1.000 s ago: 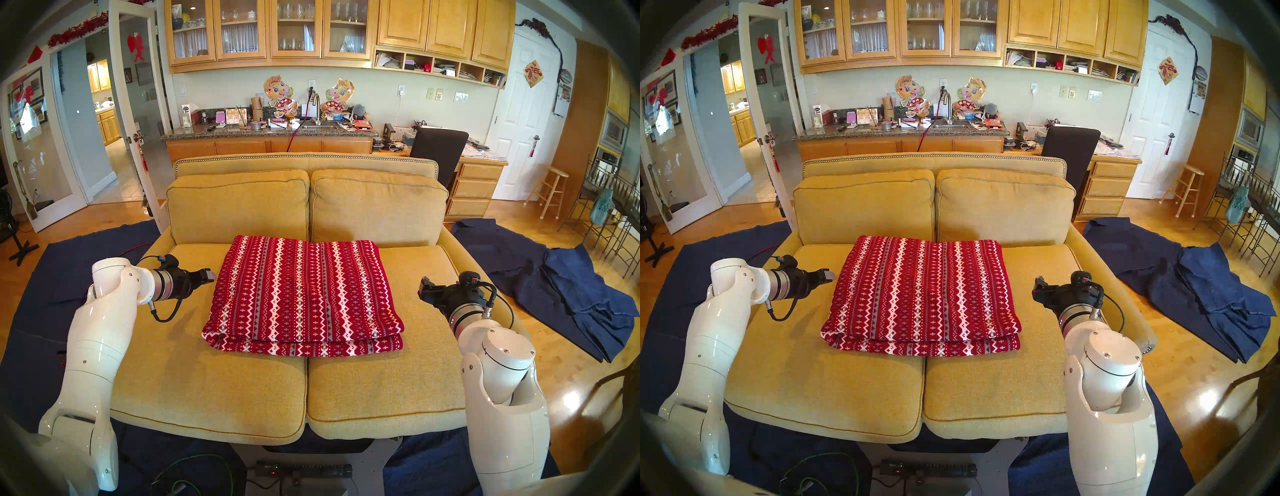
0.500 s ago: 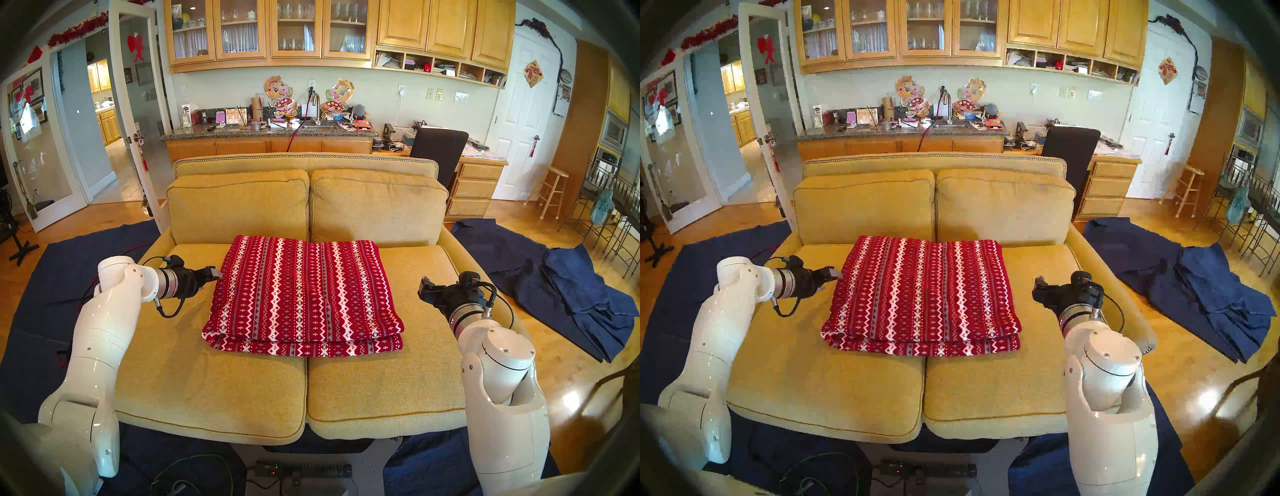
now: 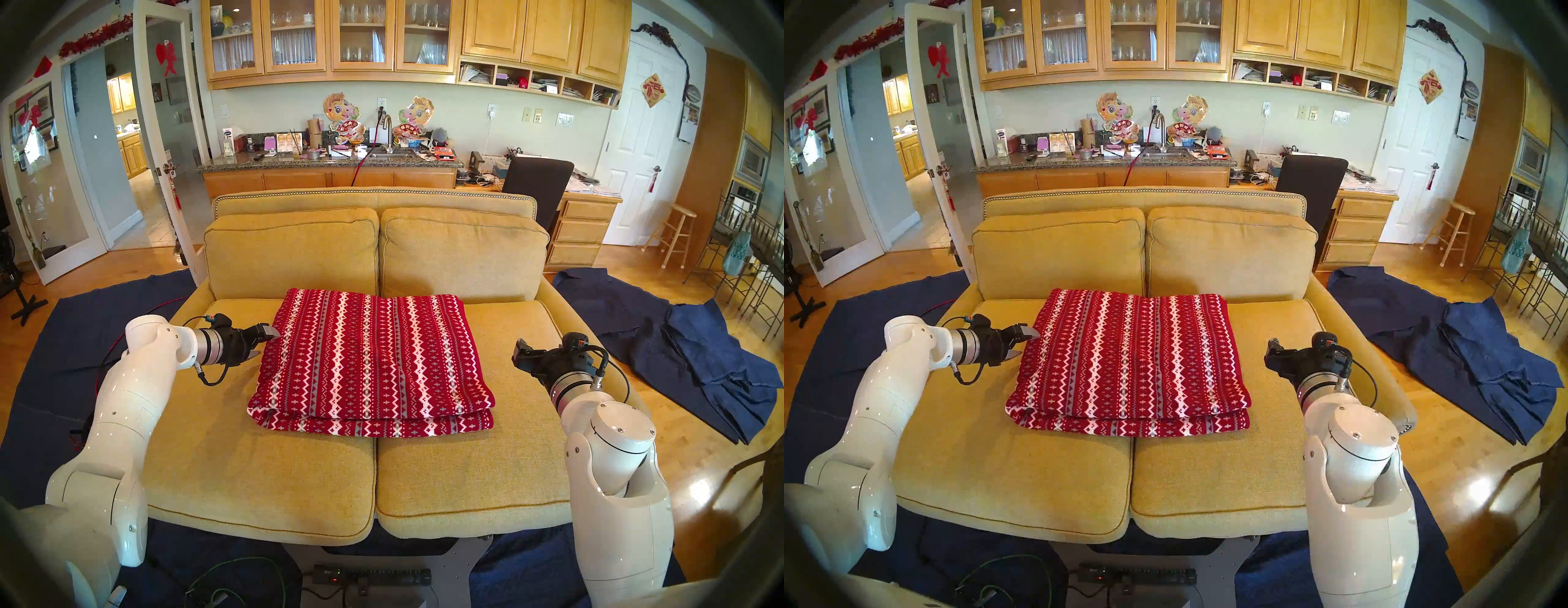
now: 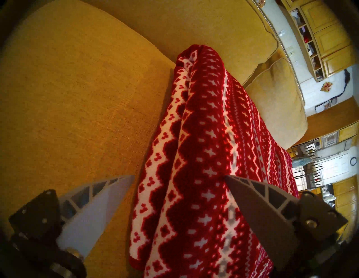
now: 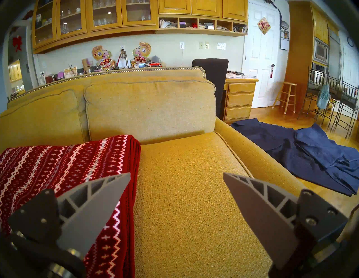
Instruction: Fold the blanket in half twice
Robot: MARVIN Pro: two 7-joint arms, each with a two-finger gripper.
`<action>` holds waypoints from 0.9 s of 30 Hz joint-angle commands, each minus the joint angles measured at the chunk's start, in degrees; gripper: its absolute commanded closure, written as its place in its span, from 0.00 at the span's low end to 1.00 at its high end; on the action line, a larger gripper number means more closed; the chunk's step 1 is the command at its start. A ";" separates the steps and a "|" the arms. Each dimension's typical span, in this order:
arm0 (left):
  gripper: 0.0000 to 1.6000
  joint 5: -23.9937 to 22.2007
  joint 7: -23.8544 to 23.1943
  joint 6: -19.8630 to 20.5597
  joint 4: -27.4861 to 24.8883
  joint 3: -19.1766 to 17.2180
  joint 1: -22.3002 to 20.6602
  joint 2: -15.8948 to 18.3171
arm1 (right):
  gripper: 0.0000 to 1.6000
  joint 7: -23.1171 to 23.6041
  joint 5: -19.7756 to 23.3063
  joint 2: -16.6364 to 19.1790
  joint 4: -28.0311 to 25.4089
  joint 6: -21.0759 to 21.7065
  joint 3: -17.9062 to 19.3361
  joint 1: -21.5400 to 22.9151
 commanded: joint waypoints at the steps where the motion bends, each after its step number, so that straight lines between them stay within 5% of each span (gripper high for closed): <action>1: 0.00 -0.51 -4.79 -1.52 2.27 0.65 -6.04 1.48 | 0.00 0.06 0.02 0.06 -1.94 -0.50 -0.05 1.07; 15: 0.00 3.96 -10.23 -5.86 9.92 8.13 -11.21 2.39 | 0.00 0.05 0.02 0.04 -2.09 -0.50 -0.05 1.04; 27: 0.00 5.38 -18.20 -9.14 15.37 10.87 -12.79 3.00 | 0.00 0.05 0.02 0.04 -2.10 -0.50 -0.05 1.04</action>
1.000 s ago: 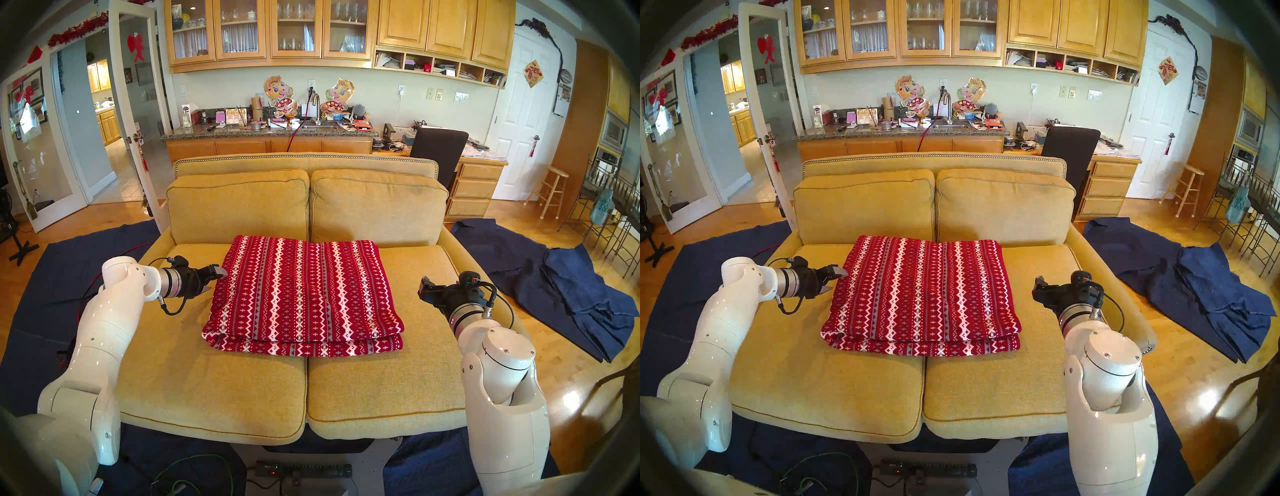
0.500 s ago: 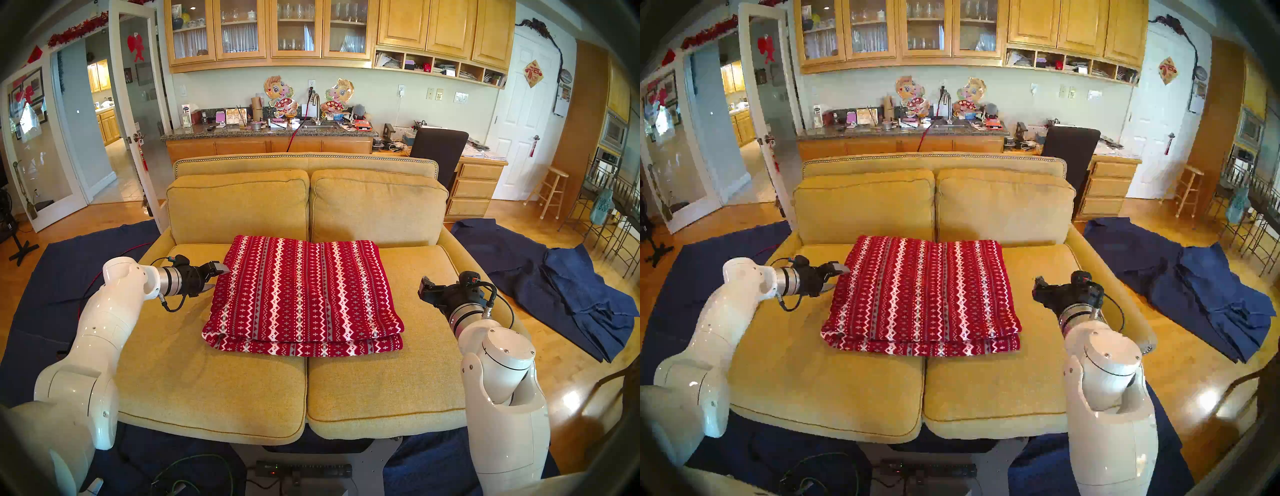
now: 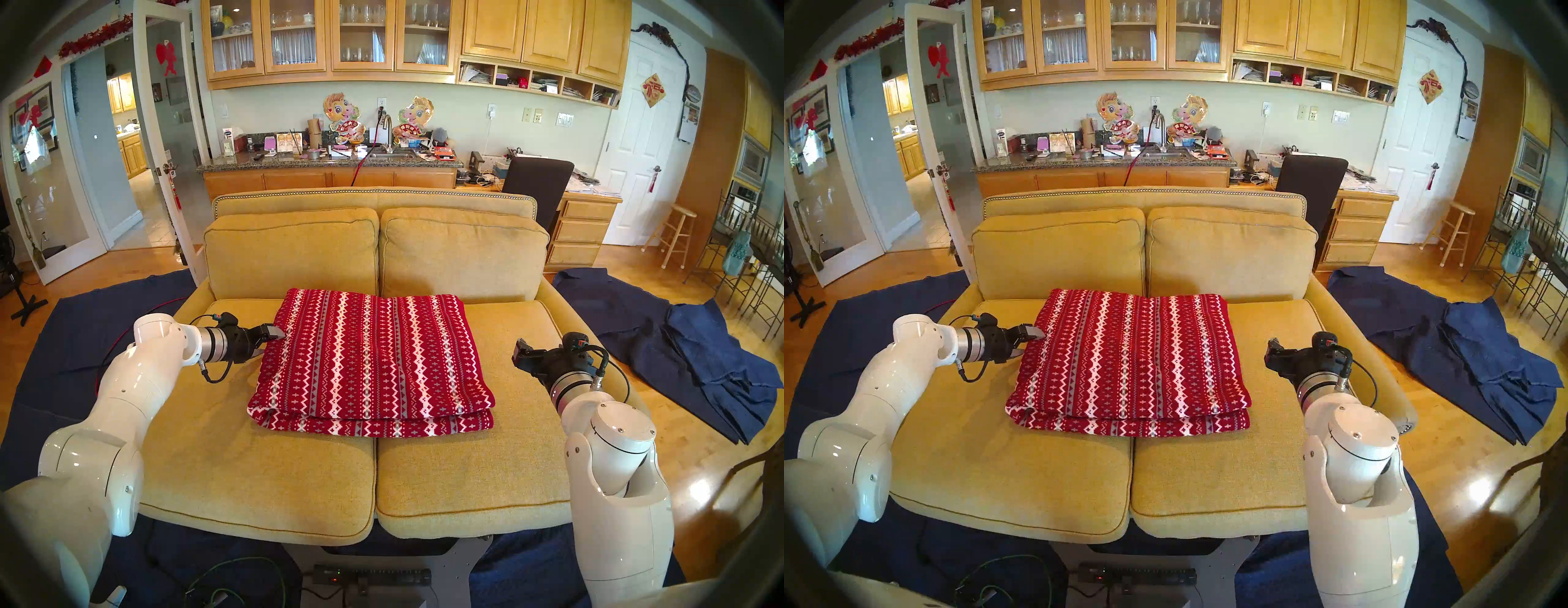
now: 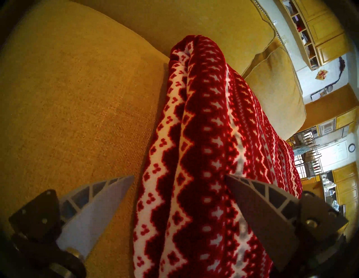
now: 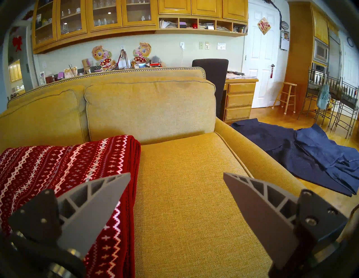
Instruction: Fold the blanket in half twice
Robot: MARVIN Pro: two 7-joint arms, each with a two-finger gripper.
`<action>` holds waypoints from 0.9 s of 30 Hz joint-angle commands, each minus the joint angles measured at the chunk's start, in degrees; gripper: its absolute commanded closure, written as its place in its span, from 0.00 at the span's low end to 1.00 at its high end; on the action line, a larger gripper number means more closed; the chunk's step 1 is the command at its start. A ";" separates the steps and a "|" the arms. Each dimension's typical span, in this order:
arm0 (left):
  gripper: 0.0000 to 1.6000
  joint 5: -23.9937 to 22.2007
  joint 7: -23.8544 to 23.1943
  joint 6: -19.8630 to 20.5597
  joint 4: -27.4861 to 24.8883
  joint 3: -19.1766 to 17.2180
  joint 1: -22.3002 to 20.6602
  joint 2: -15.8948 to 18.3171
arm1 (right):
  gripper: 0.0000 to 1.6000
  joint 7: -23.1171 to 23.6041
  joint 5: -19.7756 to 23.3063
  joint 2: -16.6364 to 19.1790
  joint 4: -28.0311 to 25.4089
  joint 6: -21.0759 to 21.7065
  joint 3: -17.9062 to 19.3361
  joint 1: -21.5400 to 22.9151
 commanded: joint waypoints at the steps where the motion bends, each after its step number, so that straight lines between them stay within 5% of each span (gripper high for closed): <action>1: 0.00 -0.14 -6.24 -2.79 1.73 0.74 -4.25 1.03 | 0.00 0.05 0.02 0.04 -2.04 -0.50 -0.05 1.04; 27: 0.00 6.05 -19.35 -12.26 13.82 8.90 -8.89 -0.04 | 0.00 0.04 0.02 0.02 -2.16 -0.49 -0.06 1.01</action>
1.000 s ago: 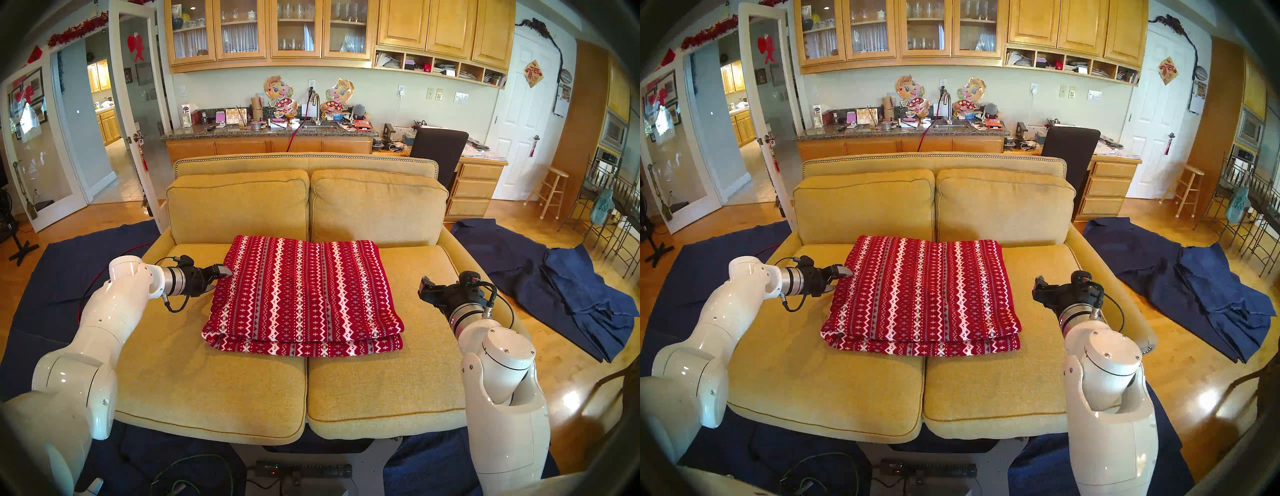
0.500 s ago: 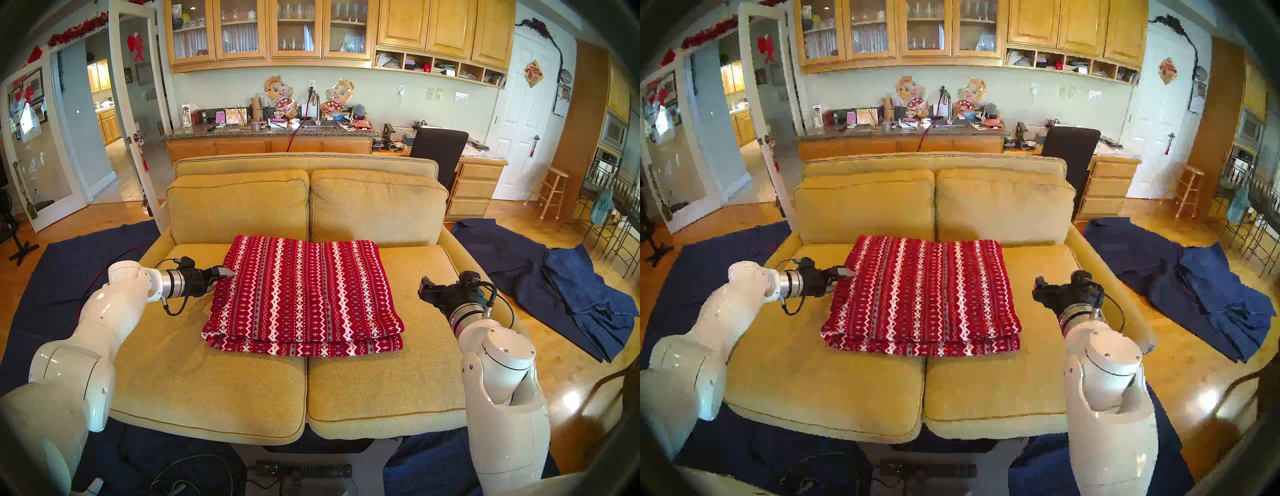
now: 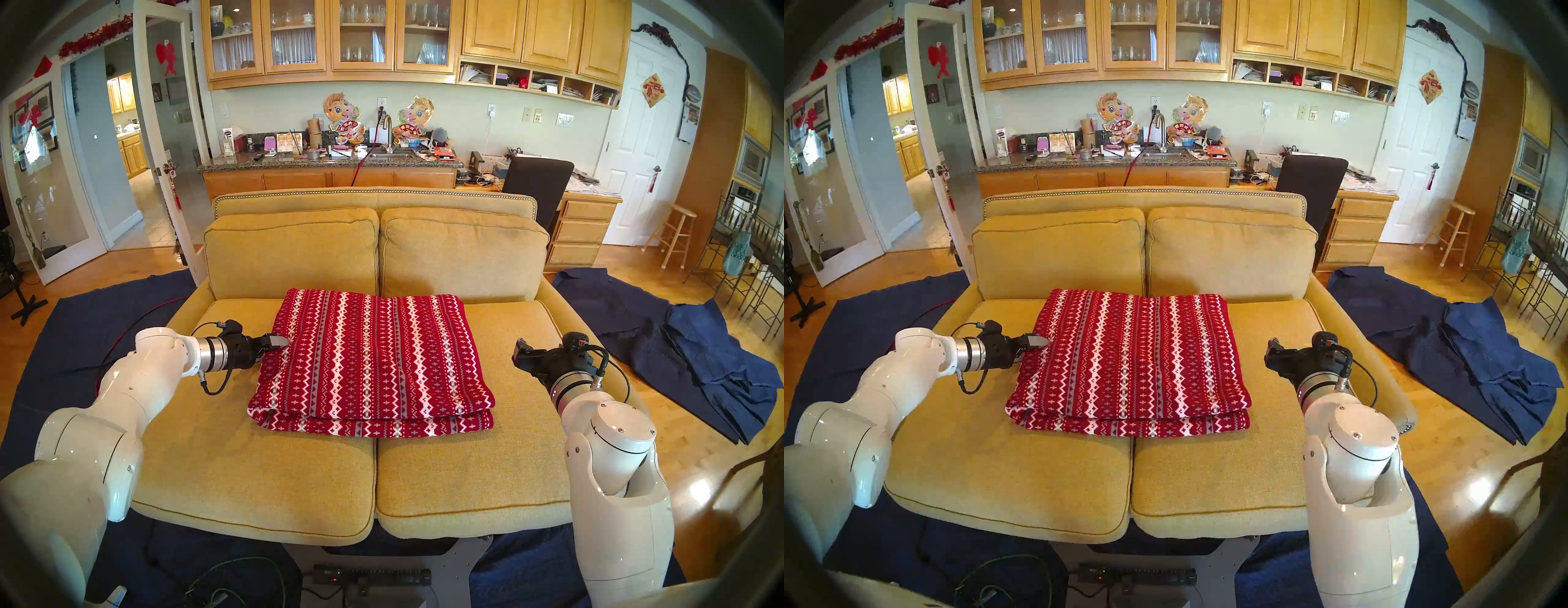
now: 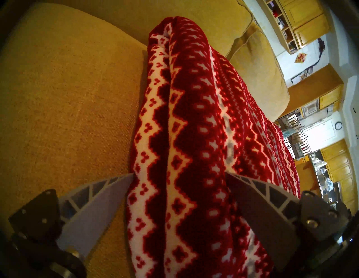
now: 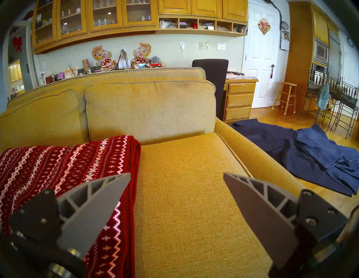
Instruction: Fold the blanket in half twice
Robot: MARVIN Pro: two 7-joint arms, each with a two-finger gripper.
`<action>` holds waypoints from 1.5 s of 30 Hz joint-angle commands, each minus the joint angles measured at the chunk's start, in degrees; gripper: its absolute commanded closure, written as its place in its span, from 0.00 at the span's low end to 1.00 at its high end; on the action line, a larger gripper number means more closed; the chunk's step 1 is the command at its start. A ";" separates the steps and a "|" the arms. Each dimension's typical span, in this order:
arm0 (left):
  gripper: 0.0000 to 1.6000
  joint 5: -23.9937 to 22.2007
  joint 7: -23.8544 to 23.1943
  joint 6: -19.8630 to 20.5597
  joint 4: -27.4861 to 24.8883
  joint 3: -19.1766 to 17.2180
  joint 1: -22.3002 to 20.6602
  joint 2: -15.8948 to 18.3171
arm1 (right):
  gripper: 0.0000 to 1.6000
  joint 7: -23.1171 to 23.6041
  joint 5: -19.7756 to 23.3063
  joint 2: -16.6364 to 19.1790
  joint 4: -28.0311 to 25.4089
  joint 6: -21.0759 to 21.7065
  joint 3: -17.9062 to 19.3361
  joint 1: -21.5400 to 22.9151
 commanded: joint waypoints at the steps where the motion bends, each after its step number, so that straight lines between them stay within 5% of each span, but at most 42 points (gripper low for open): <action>1: 0.00 0.63 -3.79 -2.32 1.72 0.93 -4.23 -0.43 | 0.00 0.04 0.02 0.02 -2.10 -0.49 -0.06 1.01; 18: 0.00 8.13 -3.88 -7.88 3.52 7.13 -9.63 -0.14 | 0.00 0.00 0.03 -0.03 -2.36 -0.45 -0.06 0.93; 35: 0.00 11.31 -4.78 -6.65 1.34 9.07 -11.89 2.40 | 0.00 -0.02 0.03 -0.04 -2.41 -0.43 -0.06 0.90; 45: 0.00 11.89 -4.78 -5.32 4.71 8.83 -12.85 1.87 | 0.00 -0.05 0.03 -0.07 -2.53 -0.39 -0.06 0.86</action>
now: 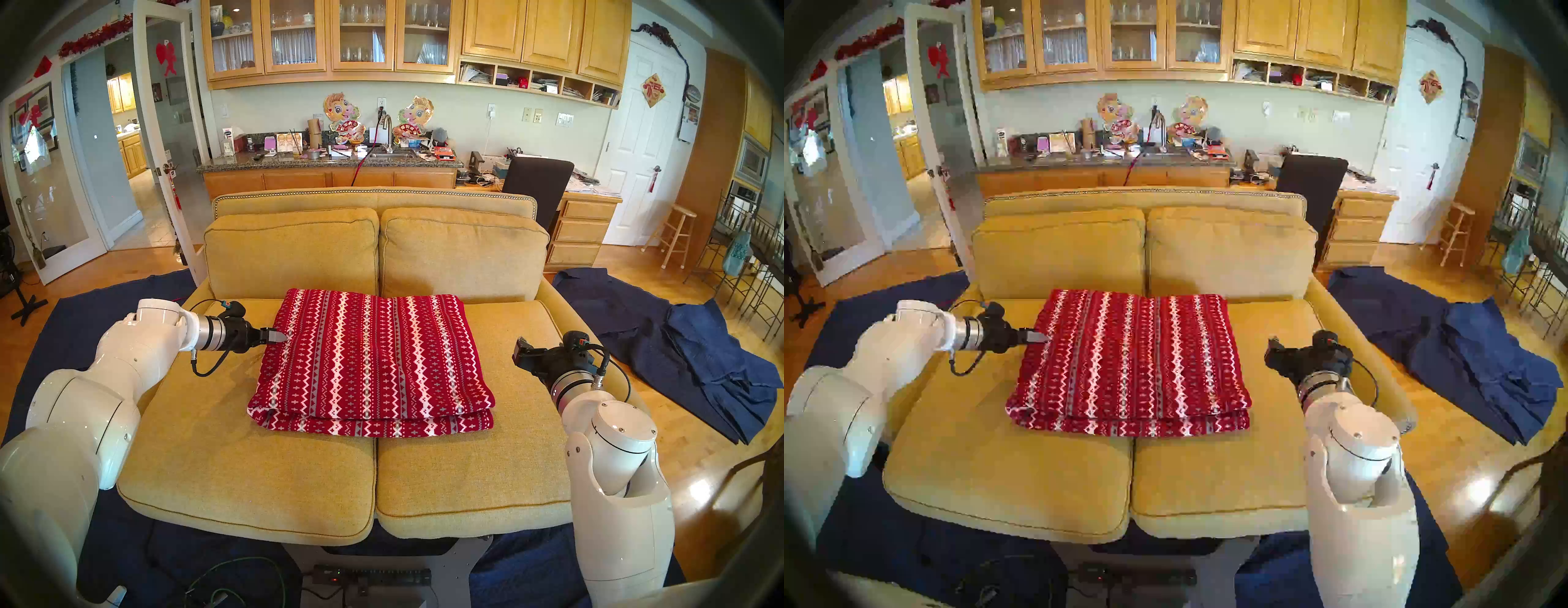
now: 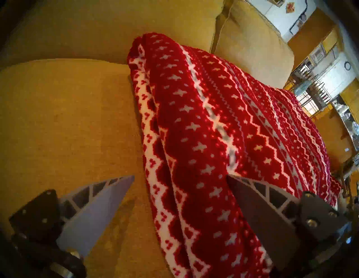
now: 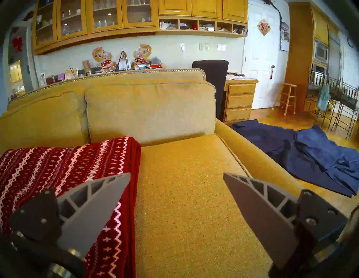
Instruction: Fold the blanket in half twice
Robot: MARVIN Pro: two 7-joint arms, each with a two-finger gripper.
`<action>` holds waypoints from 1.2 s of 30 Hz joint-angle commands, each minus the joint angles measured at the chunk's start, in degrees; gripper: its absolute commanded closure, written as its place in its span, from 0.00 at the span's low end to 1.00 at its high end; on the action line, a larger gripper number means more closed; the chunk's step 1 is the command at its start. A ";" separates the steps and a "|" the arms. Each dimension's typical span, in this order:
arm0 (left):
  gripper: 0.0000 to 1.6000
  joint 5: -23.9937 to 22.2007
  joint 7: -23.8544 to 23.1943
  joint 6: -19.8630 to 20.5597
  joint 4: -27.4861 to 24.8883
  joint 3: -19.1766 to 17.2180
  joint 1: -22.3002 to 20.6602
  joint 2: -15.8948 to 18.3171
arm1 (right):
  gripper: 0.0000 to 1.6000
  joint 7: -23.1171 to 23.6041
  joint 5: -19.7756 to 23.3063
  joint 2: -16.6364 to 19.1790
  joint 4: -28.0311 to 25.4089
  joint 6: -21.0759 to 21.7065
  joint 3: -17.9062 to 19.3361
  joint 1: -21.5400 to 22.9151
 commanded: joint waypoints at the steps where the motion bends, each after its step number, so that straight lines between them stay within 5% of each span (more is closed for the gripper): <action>1: 0.00 -0.26 -0.34 0.35 2.09 -0.62 -3.80 0.07 | 0.00 -0.03 0.03 -0.06 -2.17 -0.40 -0.06 0.88; 14: 0.00 -1.26 -0.24 1.68 9.75 -1.75 -6.28 -3.11 | 0.00 -0.01 0.03 -0.04 -2.10 -0.42 -0.06 0.90; 36: 0.00 -3.54 0.39 -2.45 15.65 -4.97 -4.72 -6.86 | 0.00 0.01 0.03 -0.01 -2.00 -0.44 -0.06 0.93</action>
